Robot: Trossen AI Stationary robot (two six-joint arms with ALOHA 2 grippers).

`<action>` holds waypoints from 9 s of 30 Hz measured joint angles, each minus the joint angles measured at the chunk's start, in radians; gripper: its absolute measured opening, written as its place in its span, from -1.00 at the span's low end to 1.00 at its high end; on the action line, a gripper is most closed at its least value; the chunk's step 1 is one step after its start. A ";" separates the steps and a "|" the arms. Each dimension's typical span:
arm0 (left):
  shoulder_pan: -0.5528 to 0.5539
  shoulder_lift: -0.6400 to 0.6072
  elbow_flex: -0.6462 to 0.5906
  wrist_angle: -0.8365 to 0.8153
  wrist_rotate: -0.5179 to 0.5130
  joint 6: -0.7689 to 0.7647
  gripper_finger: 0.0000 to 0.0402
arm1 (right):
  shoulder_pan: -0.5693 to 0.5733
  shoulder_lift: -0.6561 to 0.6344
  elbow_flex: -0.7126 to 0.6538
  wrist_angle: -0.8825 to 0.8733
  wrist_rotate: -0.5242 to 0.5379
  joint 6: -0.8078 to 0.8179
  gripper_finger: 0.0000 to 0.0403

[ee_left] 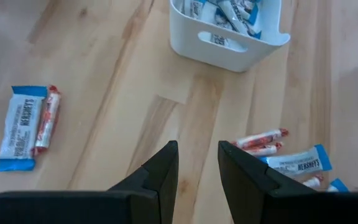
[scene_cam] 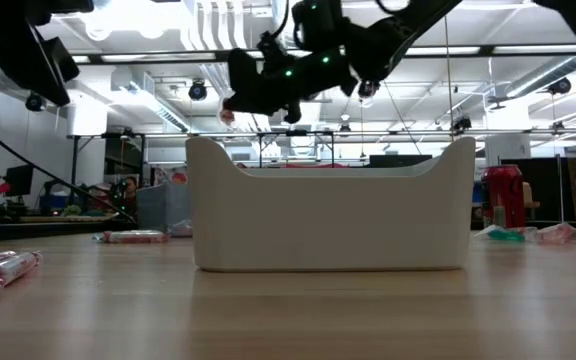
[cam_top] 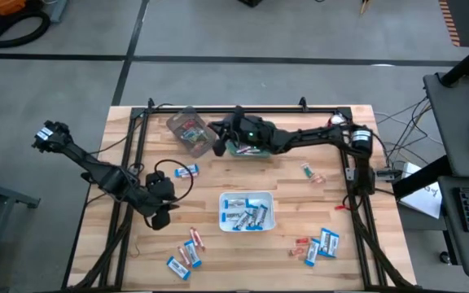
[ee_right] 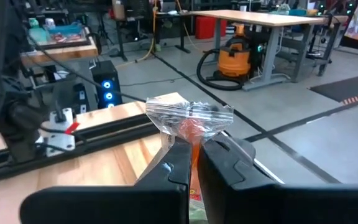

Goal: Sort candy
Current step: Put the orange gummy into the black bin, then put the white candy into the green bin, then put the white chocolate bar into the white bin

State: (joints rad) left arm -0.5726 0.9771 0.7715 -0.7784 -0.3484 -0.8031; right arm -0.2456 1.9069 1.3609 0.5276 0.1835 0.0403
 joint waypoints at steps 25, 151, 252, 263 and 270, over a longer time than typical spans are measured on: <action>-0.011 -0.016 0.000 -0.005 -0.039 0.005 -0.51 | -0.036 0.208 0.184 -0.037 -0.001 0.011 -0.93; 0.469 0.218 -0.303 0.555 0.120 0.619 -0.94 | 0.392 -0.393 -0.076 -0.882 0.087 -0.012 -0.28; 0.332 0.127 -0.226 0.360 -0.118 0.276 -0.37 | 0.008 -0.275 -0.389 -0.441 0.256 0.172 -0.64; 0.334 0.161 -0.226 0.294 -0.125 0.261 -0.26 | 0.009 -0.276 -0.387 -0.443 0.253 0.170 -0.14; 0.336 0.272 -0.226 0.289 -0.246 0.240 0.02 | 0.010 -0.276 -0.387 -0.444 0.201 0.176 -0.07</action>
State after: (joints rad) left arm -0.2367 1.2489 0.5457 -0.4892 -0.5945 -0.5632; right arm -0.2359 1.6310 0.9737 0.0834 0.3847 0.2166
